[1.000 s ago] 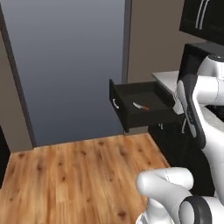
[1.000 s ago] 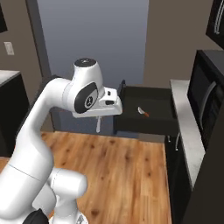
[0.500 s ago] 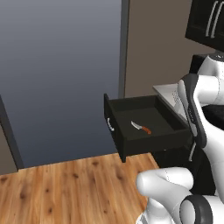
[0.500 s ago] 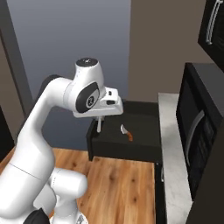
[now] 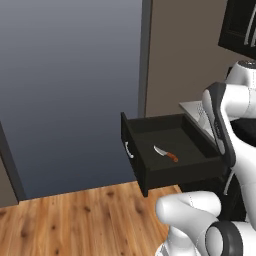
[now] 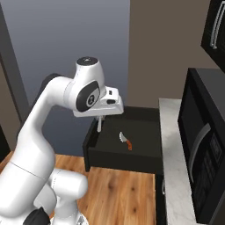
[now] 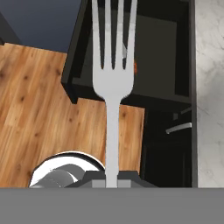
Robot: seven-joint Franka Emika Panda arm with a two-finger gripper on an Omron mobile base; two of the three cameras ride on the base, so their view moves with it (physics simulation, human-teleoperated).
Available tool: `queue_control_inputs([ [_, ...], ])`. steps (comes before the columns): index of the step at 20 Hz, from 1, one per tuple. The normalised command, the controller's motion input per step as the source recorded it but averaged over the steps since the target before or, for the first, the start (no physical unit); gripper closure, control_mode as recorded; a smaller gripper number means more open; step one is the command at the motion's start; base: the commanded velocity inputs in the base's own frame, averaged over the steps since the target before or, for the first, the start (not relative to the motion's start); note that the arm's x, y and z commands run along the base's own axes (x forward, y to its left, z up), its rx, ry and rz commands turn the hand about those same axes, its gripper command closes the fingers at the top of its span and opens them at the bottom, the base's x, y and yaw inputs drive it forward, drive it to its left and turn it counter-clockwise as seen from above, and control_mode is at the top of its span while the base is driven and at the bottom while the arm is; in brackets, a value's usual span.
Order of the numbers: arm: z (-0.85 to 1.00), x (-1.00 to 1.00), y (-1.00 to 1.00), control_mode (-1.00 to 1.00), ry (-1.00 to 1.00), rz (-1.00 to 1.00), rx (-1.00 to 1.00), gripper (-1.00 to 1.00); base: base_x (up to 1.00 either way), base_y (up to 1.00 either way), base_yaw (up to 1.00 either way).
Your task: Pick up the metallic utensils from the counter and place them in the open drawer. Make sure not to pick up any wooden utensils.
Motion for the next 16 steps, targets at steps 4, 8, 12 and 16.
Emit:
queue_control_inputs([
  [4,0.0,0.0,0.0,1.0,0.0,0.0,0.0,1.0,0.0,0.0,0.0],
  [8,0.0,0.0,0.0,1.0,0.0,0.0,0.0,1.0,0.0,0.0,0.0],
  [12,0.0,0.03,0.0,-1.0,0.03,0.0,-0.01,1.0,0.0,0.0,0.0],
  [16,0.0,0.32,0.0,-1.0,0.11,0.0,-0.01,1.0,0.0,0.0,0.0],
])
